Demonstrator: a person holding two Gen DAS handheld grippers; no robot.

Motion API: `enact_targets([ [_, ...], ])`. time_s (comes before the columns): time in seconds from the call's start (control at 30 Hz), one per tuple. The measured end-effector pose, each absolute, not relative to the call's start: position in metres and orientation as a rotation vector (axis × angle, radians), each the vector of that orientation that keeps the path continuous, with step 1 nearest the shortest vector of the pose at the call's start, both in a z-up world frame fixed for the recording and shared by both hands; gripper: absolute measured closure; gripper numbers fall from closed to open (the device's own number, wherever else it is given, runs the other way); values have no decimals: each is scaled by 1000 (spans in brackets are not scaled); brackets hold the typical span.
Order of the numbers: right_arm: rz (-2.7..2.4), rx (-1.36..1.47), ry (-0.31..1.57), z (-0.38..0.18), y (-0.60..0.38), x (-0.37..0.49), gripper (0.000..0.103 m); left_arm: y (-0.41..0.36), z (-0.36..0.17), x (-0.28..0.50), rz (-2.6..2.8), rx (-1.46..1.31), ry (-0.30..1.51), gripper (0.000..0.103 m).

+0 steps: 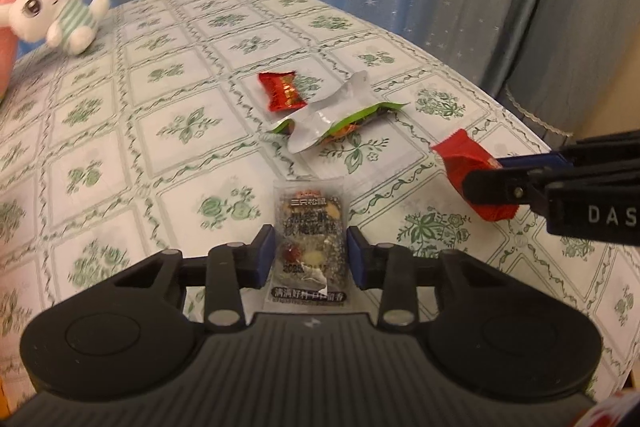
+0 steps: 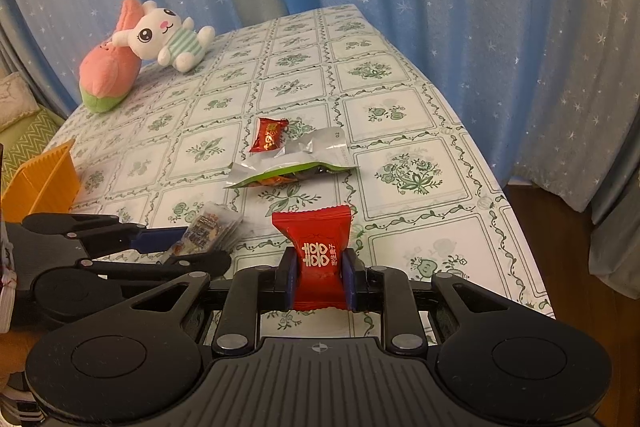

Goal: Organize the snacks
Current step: 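Carry the clear packet with the left gripper toward the tray while the right gripper carries the red packet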

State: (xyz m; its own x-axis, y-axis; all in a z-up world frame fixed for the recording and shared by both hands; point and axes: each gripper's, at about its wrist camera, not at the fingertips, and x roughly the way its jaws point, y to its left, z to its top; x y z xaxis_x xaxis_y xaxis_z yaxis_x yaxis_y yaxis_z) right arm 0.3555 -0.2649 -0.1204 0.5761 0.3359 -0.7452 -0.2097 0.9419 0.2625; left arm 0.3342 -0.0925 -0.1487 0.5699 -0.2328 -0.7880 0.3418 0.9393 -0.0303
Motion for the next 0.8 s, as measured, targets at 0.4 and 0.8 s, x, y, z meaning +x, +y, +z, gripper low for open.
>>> enact_targets([
  [0.4,339,154,864,-78,-254,328,80,-57,-107,272,-242,-37,888,69],
  [0.8,403,146,790,-17,-213,261,80,-9,-43,193,-147,-83,809,69],
])
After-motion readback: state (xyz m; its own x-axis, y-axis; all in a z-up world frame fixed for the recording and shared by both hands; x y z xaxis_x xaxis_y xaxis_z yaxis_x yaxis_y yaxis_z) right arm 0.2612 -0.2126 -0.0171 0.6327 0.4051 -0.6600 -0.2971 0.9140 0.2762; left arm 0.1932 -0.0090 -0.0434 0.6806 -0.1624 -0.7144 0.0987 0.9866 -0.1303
